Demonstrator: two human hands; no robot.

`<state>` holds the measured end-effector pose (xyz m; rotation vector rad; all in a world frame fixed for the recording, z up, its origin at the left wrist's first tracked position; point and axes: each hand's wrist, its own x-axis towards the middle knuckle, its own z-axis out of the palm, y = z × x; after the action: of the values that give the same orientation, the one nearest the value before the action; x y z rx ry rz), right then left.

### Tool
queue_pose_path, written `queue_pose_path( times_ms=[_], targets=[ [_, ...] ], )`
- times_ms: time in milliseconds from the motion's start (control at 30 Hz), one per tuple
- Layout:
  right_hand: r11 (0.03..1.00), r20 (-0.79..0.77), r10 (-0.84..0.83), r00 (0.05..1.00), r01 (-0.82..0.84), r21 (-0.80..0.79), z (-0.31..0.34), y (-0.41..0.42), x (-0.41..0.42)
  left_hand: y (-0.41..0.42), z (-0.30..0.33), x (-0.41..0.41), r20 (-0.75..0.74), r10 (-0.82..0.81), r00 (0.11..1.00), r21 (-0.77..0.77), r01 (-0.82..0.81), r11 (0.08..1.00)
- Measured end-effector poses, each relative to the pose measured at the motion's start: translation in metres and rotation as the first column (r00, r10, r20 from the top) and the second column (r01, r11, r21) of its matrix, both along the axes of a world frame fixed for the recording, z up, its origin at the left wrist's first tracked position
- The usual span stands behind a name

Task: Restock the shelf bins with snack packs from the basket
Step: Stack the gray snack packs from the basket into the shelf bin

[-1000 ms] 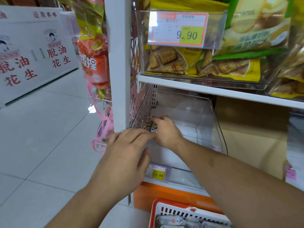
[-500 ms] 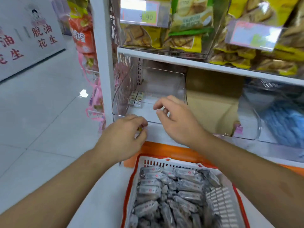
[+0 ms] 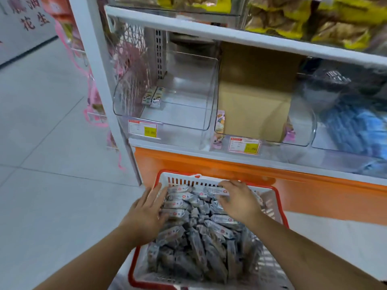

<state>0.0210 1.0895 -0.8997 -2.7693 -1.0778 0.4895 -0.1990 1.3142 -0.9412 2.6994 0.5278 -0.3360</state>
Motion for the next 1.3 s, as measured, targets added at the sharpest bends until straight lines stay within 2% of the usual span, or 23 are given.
queue_pose_path(
  times_ms=[200, 367, 433, 500, 533, 600, 700, 767, 833, 900, 967, 1067, 1133, 1233, 1300],
  targets=[
    [0.996, 0.148, -0.005, 0.989, 0.019, -0.092, -0.036, 0.006, 0.003, -0.005, -0.014, 0.001, -0.011, 0.047, 0.999, -0.017, -0.047, 0.999],
    [1.0, 0.08, -0.014, 0.997, 0.015, -0.002, -0.033, 0.011, -0.003, -0.004, -0.007, 0.003, -0.077, 0.033, 0.996, 0.029, -0.03, 0.999],
    [0.996, -0.018, 0.008, 1.0, -0.007, 0.085, -0.011, 0.018, -0.006, -0.007, 0.009, 0.006, -0.102, 0.033, 0.994, 0.075, -0.025, 0.997],
    [0.99, -0.122, 0.07, 0.99, -0.054, 0.133, 0.019, 0.028, -0.009, -0.011, 0.038, 0.016, -0.092, 0.063, 0.994, 0.014, -0.062, 0.998],
    [0.985, -0.142, 0.116, 0.983, -0.095, 0.146, 0.034, 0.033, -0.011, -0.012, 0.057, 0.024, -0.078, 0.101, 0.992, -0.077, -0.107, 0.991],
    [0.962, -0.135, 0.212, 0.968, -0.182, 0.204, 0.065, 0.04, -0.015, -0.012, 0.099, 0.04, -0.032, 0.228, 0.973, -0.332, -0.226, 0.916],
    [0.922, -0.076, 0.29, 0.954, -0.257, 0.291, 0.115, 0.041, -0.018, -0.008, 0.164, 0.057, 0.007, 0.413, 0.911, -0.653, -0.309, 0.692],
    [0.891, 0.0, 0.339, 0.941, -0.321, 0.32, 0.145, 0.038, -0.019, -0.005, 0.198, 0.056, -0.032, 0.43, 0.902, -0.803, -0.279, 0.526],
    [0.851, 0.081, 0.383, 0.92, -0.385, 0.356, 0.168, 0.035, -0.021, -0.003, 0.226, 0.049, -0.009, 0.38, 0.925, -0.874, -0.192, 0.446],
    [0.811, 0.14, 0.406, 0.903, -0.427, 0.401, 0.184, 0.034, -0.025, -0.004, 0.243, 0.039, 0.032, 0.293, 0.956, -0.887, -0.108, 0.448],
    [0.764, 0.185, 0.417, 0.89, -0.453, 0.459, 0.193, 0.036, -0.029, -0.009, 0.255, 0.033, 0.076, 0.24, 0.968, -0.851, -0.062, 0.521],
    [0.726, 0.252, 0.396, 0.883, -0.469, 0.503, 0.199, 0.042, -0.031, -0.013, 0.265, 0.032, 0.152, 0.258, 0.954, -0.797, -0.036, 0.603],
    [0.738, 0.25, 0.341, 0.906, -0.423, 0.525, 0.203, 0.044, -0.03, -0.01, 0.268, 0.034, 0.189, 0.314, 0.931, -0.79, -0.045, 0.611],
    [0.756, 0.054, 0.175, 0.983, -0.169, 0.633, 0.207, 0.047, -0.029, -0.002, 0.267, 0.035, 0.217, 0.421, 0.881, -0.796, -0.09, 0.598],
    [0.68, -0.124, 0.101, 0.987, 0.022, 0.733, 0.209, 0.05, -0.028, 0.0, 0.264, 0.037, 0.236, 0.488, 0.84, -0.789, -0.128, 0.601]
  ],
)
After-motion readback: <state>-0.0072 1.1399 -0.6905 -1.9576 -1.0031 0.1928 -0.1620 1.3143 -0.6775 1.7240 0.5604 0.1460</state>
